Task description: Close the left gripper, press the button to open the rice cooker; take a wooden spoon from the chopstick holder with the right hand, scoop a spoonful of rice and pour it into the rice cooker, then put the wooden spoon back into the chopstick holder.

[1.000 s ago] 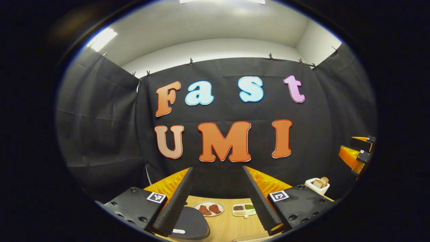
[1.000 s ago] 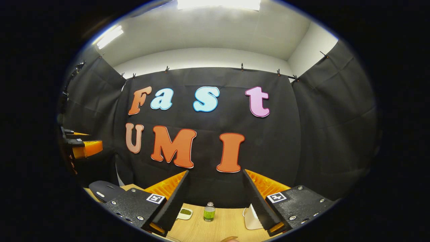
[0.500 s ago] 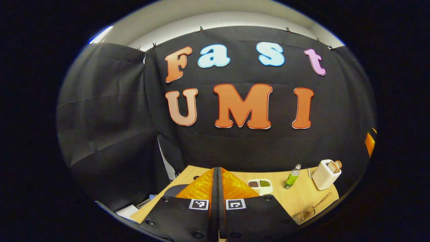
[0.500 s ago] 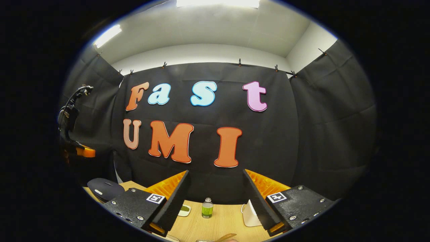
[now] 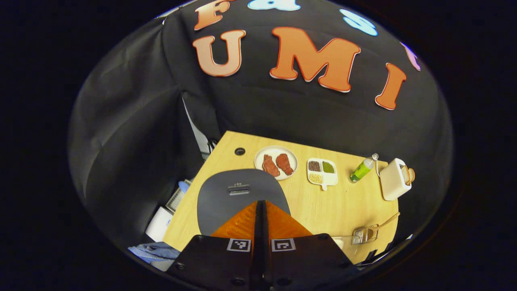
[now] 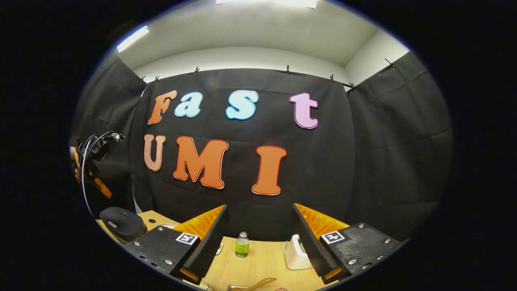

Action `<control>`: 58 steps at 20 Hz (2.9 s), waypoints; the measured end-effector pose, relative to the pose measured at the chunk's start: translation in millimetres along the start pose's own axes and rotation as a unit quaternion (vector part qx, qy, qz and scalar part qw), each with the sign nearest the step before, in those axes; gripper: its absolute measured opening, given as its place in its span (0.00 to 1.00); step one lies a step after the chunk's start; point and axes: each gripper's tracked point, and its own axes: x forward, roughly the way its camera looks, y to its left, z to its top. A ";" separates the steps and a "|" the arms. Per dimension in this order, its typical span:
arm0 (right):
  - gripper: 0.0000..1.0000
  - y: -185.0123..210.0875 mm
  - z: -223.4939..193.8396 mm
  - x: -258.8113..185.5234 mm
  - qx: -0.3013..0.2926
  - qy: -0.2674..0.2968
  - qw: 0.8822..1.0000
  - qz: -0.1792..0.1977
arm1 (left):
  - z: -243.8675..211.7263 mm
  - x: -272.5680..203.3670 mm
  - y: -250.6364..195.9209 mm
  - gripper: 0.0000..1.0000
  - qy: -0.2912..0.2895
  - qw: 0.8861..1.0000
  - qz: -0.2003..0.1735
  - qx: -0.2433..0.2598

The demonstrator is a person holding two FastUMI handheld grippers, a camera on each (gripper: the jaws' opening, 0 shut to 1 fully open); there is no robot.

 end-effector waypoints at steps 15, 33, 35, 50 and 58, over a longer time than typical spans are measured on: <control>0.95 7.9 -36.1 0.7 -0.001 0.049 0.999 -0.001 | -115.1 53.3 20.7 0.02 0.223 0.967 -0.036 -0.119; 0.95 13.5 -73.3 4.0 -0.005 0.102 0.995 0.017 | -89.0 29.0 42.9 0.02 0.115 0.991 -0.067 -0.020; 0.95 15.0 -78.8 3.5 0.005 0.109 0.994 0.018 | -61.2 7.7 45.0 0.06 0.050 0.998 -0.037 0.018; 0.95 7.8 -143.0 -2.3 0.018 0.188 0.982 0.022 | 39.5 -124.1 8.6 0.46 -0.271 0.949 0.088 0.136; 0.95 -9.0 -207.0 -10.9 0.055 0.253 0.966 0.001 | 24.1 -152.2 -29.9 0.87 -0.360 0.911 0.122 0.160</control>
